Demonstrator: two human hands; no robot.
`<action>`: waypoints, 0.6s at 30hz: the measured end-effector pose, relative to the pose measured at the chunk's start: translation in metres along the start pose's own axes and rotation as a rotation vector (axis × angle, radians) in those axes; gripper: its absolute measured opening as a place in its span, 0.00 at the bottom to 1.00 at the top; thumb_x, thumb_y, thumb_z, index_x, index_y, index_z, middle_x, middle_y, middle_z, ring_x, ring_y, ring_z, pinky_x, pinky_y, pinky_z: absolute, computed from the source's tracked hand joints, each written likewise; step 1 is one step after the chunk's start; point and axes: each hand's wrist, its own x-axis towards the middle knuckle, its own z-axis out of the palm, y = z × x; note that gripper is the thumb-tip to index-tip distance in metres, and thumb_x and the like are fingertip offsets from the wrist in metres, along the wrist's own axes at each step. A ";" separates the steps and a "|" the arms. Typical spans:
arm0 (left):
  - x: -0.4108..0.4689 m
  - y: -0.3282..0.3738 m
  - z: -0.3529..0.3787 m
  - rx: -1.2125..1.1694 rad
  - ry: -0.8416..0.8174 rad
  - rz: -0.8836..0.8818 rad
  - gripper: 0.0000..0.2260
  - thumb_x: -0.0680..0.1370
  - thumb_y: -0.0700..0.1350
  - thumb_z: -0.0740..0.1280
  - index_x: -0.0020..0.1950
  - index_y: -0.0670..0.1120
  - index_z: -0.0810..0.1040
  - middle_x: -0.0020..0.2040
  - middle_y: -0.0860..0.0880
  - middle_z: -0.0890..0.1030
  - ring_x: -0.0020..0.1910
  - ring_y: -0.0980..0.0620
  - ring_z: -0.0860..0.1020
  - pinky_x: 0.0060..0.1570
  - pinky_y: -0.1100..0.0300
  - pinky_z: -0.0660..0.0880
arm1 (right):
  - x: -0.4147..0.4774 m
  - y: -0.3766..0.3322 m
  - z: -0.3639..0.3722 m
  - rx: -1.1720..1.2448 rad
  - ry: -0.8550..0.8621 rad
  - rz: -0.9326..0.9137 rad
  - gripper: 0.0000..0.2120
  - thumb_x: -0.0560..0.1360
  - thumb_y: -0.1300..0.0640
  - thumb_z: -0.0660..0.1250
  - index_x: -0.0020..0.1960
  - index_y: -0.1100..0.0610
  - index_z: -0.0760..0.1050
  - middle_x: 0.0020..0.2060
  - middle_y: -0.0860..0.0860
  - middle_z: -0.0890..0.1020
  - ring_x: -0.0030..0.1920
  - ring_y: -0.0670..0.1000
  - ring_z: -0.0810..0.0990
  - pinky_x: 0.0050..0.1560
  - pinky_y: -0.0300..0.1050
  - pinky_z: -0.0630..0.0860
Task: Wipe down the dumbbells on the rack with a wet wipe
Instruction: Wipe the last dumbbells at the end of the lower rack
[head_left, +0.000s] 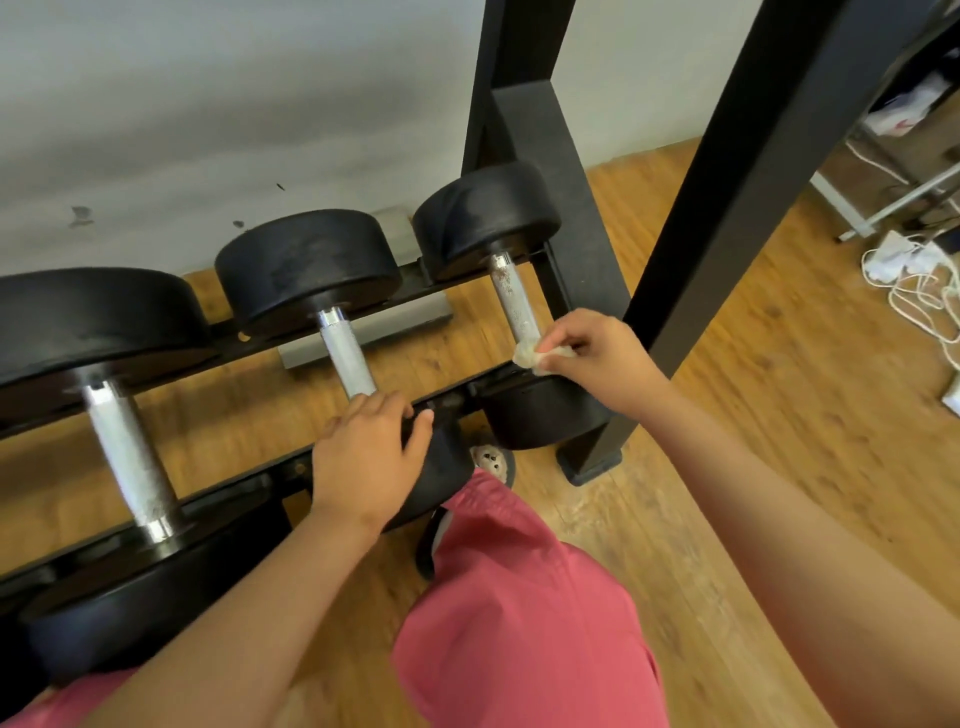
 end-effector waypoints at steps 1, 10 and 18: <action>-0.005 -0.005 0.004 -0.039 0.020 -0.006 0.14 0.81 0.54 0.58 0.45 0.48 0.77 0.41 0.51 0.79 0.43 0.48 0.78 0.35 0.57 0.71 | -0.009 0.000 0.004 -0.018 -0.028 -0.061 0.07 0.72 0.62 0.74 0.42 0.50 0.80 0.52 0.45 0.80 0.54 0.44 0.77 0.56 0.33 0.71; -0.007 -0.009 0.009 -0.134 0.077 -0.034 0.10 0.78 0.51 0.62 0.38 0.50 0.73 0.34 0.52 0.77 0.36 0.49 0.76 0.30 0.57 0.72 | -0.026 0.007 0.077 -0.570 -0.126 -0.614 0.05 0.67 0.68 0.72 0.39 0.59 0.80 0.43 0.54 0.83 0.45 0.58 0.81 0.33 0.46 0.79; -0.006 -0.012 0.014 -0.119 0.109 -0.003 0.14 0.76 0.56 0.53 0.37 0.51 0.72 0.34 0.53 0.77 0.36 0.51 0.76 0.30 0.60 0.67 | -0.063 0.024 0.025 -0.540 0.178 -0.504 0.08 0.71 0.72 0.72 0.47 0.62 0.81 0.52 0.55 0.83 0.45 0.59 0.79 0.42 0.49 0.79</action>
